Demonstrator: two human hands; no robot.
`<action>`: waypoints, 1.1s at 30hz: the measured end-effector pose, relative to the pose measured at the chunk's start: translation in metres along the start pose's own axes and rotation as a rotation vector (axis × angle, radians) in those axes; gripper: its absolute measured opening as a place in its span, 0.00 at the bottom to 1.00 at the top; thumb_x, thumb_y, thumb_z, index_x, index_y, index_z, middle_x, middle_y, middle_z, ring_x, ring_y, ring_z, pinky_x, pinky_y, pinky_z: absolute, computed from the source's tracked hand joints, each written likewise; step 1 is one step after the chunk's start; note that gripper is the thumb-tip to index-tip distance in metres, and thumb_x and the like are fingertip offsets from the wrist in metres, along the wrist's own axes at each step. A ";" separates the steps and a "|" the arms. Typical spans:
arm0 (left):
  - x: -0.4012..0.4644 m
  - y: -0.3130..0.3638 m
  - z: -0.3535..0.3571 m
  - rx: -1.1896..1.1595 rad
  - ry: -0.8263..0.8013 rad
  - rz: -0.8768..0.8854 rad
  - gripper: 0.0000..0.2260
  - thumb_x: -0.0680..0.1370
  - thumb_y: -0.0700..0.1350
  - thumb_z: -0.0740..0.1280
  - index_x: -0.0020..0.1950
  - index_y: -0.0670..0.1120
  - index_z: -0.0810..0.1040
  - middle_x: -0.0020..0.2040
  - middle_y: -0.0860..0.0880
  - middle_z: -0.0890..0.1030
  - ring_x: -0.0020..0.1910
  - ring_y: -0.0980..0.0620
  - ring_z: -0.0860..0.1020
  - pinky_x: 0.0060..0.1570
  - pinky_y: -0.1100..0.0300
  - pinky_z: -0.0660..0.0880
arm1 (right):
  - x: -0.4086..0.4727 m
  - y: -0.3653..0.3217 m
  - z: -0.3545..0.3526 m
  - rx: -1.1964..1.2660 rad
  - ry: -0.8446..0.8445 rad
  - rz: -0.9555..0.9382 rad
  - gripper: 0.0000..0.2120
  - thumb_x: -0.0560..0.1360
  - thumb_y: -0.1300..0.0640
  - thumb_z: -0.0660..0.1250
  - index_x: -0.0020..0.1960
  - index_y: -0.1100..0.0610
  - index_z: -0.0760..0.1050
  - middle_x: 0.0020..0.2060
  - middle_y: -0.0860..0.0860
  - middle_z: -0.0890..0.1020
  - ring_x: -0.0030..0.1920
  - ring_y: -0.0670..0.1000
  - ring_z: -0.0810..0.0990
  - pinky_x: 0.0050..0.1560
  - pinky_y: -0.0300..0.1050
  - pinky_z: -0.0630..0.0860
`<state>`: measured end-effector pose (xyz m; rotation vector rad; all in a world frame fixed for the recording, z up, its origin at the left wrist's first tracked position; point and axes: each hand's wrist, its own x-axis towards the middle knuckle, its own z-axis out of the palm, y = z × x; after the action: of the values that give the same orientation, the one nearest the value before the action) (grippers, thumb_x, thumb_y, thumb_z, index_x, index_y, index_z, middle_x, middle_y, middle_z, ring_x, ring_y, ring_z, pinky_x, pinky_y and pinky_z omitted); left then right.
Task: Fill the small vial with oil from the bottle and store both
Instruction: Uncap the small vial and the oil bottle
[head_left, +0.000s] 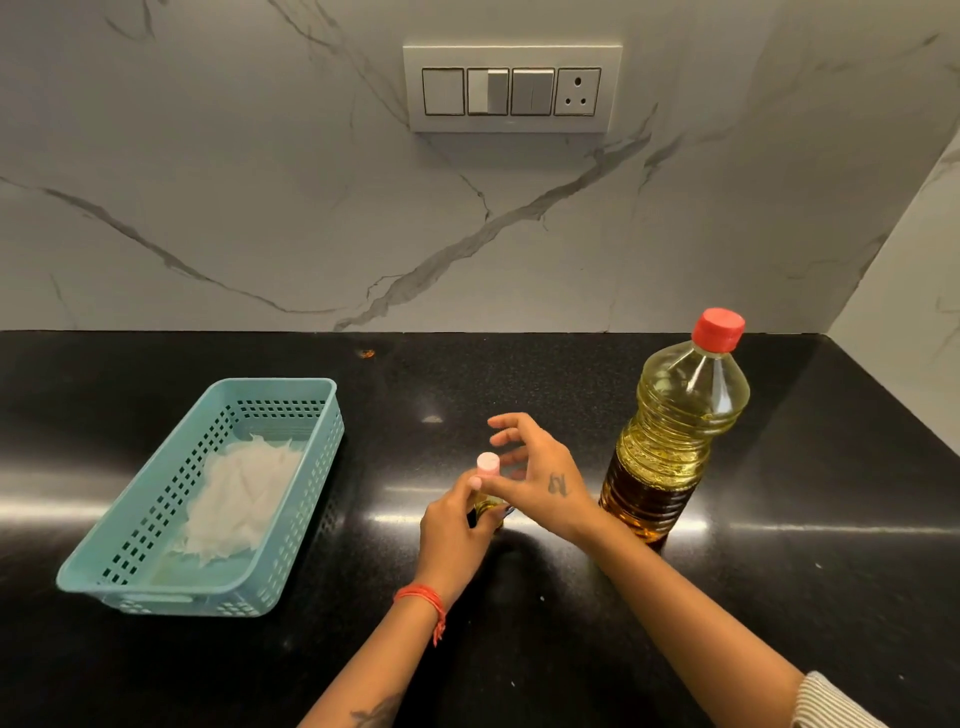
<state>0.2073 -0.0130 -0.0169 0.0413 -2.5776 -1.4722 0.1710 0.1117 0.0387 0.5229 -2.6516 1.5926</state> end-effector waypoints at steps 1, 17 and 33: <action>0.000 0.000 0.000 -0.006 -0.004 -0.014 0.18 0.72 0.41 0.71 0.59 0.53 0.74 0.45 0.55 0.82 0.47 0.56 0.80 0.51 0.56 0.79 | 0.000 -0.001 0.004 -0.065 0.042 -0.016 0.23 0.65 0.48 0.74 0.56 0.45 0.69 0.48 0.45 0.77 0.45 0.41 0.78 0.45 0.41 0.78; -0.001 0.002 -0.001 -0.008 -0.019 0.005 0.17 0.73 0.40 0.70 0.59 0.53 0.74 0.45 0.58 0.80 0.48 0.57 0.79 0.50 0.62 0.77 | 0.001 -0.003 -0.001 -0.101 -0.056 -0.042 0.21 0.67 0.55 0.74 0.59 0.50 0.74 0.52 0.48 0.79 0.48 0.44 0.79 0.49 0.37 0.77; -0.001 0.002 -0.002 0.043 0.003 0.019 0.14 0.72 0.48 0.71 0.55 0.50 0.74 0.44 0.53 0.81 0.45 0.56 0.80 0.47 0.59 0.78 | 0.006 -0.016 -0.025 -0.080 0.024 -0.120 0.14 0.69 0.60 0.72 0.54 0.55 0.80 0.47 0.49 0.82 0.46 0.44 0.80 0.48 0.33 0.76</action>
<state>0.2082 -0.0133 -0.0141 0.0243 -2.5993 -1.4097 0.1654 0.1244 0.0656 0.6417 -2.5999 1.4455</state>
